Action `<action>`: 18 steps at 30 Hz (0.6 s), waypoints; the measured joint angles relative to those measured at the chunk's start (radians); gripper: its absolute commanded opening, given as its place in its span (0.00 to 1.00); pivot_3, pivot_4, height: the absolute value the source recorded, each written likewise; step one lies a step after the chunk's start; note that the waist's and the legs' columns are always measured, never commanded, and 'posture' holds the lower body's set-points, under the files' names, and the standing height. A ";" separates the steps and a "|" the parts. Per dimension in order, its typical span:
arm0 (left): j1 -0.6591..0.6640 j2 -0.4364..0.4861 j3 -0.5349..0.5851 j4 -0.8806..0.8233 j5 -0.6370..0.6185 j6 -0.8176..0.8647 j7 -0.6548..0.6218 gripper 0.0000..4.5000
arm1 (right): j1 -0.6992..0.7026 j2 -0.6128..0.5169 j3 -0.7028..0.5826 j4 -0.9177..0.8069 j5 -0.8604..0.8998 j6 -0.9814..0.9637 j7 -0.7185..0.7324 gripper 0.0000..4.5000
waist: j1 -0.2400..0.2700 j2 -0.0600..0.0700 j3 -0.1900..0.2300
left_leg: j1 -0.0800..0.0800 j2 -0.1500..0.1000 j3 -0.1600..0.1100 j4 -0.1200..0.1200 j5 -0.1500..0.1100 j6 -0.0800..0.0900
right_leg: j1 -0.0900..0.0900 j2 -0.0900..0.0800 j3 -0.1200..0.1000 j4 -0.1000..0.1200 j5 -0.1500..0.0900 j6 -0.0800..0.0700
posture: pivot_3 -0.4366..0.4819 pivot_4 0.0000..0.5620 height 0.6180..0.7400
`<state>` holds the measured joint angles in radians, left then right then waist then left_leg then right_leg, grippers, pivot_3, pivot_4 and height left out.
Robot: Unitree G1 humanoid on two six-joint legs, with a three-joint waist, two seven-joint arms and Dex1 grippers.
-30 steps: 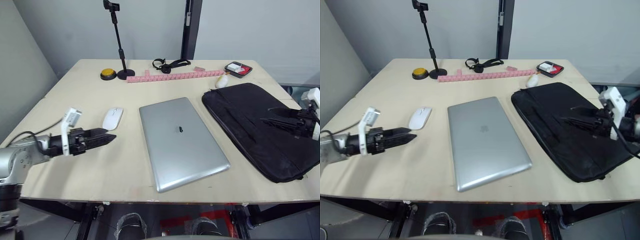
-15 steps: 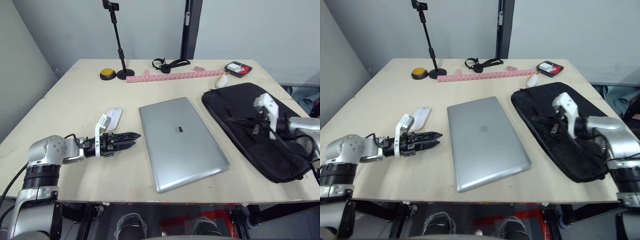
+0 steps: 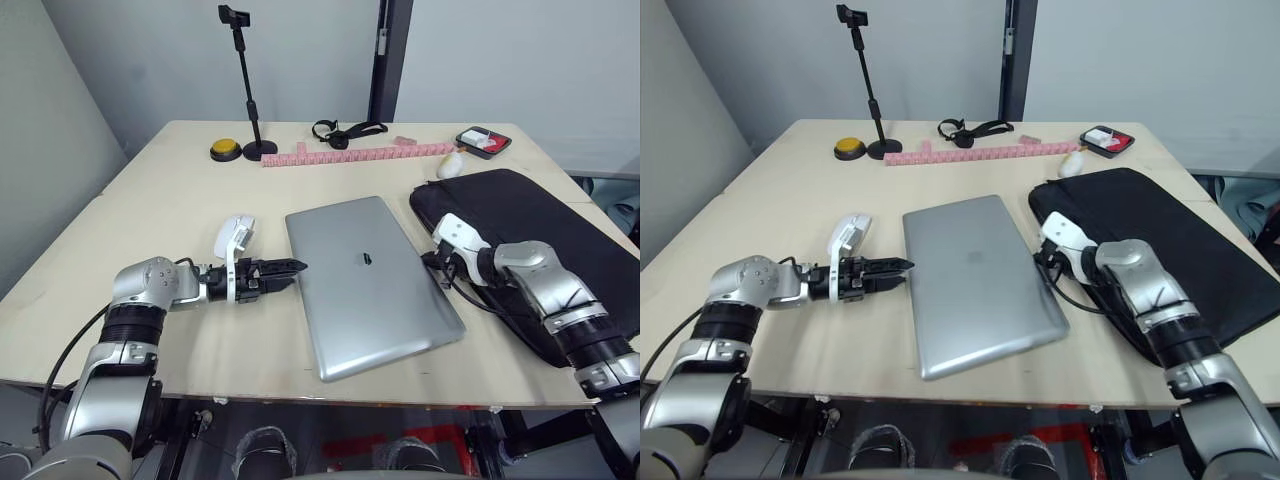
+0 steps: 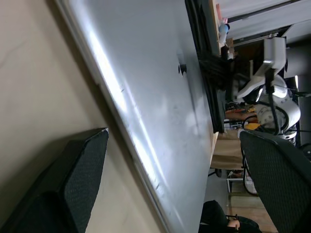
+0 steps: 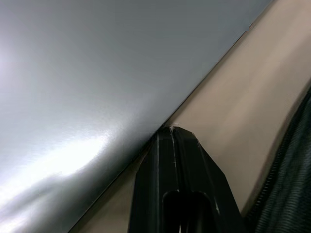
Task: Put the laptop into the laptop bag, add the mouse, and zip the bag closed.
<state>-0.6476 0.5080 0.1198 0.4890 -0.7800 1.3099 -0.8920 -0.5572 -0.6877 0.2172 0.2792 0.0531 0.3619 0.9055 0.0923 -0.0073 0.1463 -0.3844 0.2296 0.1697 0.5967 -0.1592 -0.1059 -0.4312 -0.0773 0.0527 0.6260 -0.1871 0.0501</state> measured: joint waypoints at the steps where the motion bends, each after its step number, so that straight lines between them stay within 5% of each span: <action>1: -0.005 -0.005 0.000 0.008 0.003 -0.001 0.001 1.00 | -0.009 0.000 0.006 0.012 -0.013 -0.012 0.000 0.01 | -0.001 0.000 0.000 | 0.000 0.000 0.000 0.000 0.000 0.000 | 0.001 0.000 0.000 0.000 0.000 0.000 | 0.48 0.27 1.00; 16: -0.002 -0.028 0.019 0.003 0.035 0.001 -0.005 1.00 | -0.039 0.043 -0.002 0.020 -0.051 0.046 0.077 0.01 | -0.004 0.003 -0.007 | 0.002 0.000 -0.002 -0.006 0.000 0.000 | 0.001 0.000 -0.003 -0.001 0.000 0.000 | 0.48 0.27 1.00; 18: -0.001 -0.033 0.039 0.002 0.034 0.005 0.001 0.88 | -0.043 0.043 -0.002 0.021 -0.056 0.046 0.084 0.00 | -0.004 0.002 -0.007 | 0.001 0.000 -0.002 -0.007 0.000 0.000 | -0.001 0.000 -0.003 -0.001 0.000 0.000 | 0.48 0.27 1.00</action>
<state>-0.6487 0.4749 0.1591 0.4907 -0.7462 1.3151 -0.8913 -0.6002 -0.6448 0.2151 0.3001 -0.0028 0.4081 0.9892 0.0885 -0.0049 0.1391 -0.3838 0.2298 0.1676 0.5898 -0.1590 -0.1058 -0.4319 -0.0770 0.0499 0.6249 -0.1873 0.0504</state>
